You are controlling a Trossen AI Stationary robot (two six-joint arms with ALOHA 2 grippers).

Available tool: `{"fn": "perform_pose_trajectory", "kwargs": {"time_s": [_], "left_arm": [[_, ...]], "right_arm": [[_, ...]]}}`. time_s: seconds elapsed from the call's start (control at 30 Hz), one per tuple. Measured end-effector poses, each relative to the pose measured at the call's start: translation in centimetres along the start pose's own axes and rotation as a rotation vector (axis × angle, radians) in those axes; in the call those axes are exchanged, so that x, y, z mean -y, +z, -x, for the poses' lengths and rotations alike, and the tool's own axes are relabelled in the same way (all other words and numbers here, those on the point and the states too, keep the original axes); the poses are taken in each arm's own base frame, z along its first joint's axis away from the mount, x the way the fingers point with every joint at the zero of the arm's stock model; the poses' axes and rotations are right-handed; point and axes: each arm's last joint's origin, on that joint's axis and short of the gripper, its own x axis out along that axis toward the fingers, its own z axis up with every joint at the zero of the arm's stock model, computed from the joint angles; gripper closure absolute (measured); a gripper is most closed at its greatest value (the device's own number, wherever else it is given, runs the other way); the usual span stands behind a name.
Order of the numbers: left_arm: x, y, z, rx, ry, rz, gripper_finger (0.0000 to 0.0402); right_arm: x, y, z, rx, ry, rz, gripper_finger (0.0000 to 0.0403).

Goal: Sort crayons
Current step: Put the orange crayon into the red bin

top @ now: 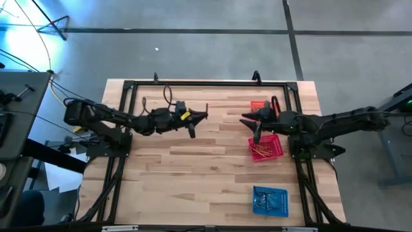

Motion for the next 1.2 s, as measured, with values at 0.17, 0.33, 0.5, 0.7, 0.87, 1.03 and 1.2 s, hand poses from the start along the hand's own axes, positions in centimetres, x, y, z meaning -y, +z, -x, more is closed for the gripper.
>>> {"fn": "perform_pose_trajectory", "kwargs": {"time_s": [0.17, 0.33, 0.5, 0.7, 0.87, 1.03, 1.2], "left_arm": [[2.5, -0.6, -2.3, 0.021, -0.026, -0.041, 0.0401], [5.5, -0.9, -4.7, 0.017, -0.087, -0.175, 0.0401], [7.4, -1.2, -6.4, -0.046, -0.099, -0.255, 0.0401], [8.2, -1.2, -7.7, -0.063, -0.096, -0.257, 0.0401], [8.3, -0.9, -7.8, -0.054, -0.099, -0.253, 0.0401], [8.4, -0.9, -7.8, -0.046, -0.101, -0.243, 0.0401], [8.4, -0.8, -7.9, -0.044, -0.1, -0.215, 0.0401]], "right_arm": [[0.1, -1.4, -0.3, 0.174, 0.031, -0.05, 0.029], [0.3, -2.3, -0.3, 0.21, 0.041, -0.09, 0.029], [0.2, -2.2, -0.3, 0.219, 0.09, -0.09, 0.029], [-0.1, -2.2, -0.2, 0.214, 0.162, -0.076, 0.029], [-0.3, -2.0, -0.2, 0.222, 0.229, -0.073, 0.029], [-0.4, -1.9, -0.1, 0.237, 0.261, -0.075, 0.029], [-0.4, -1.6, 0.0, 0.255, 0.296, -0.077, 0.029]]}}
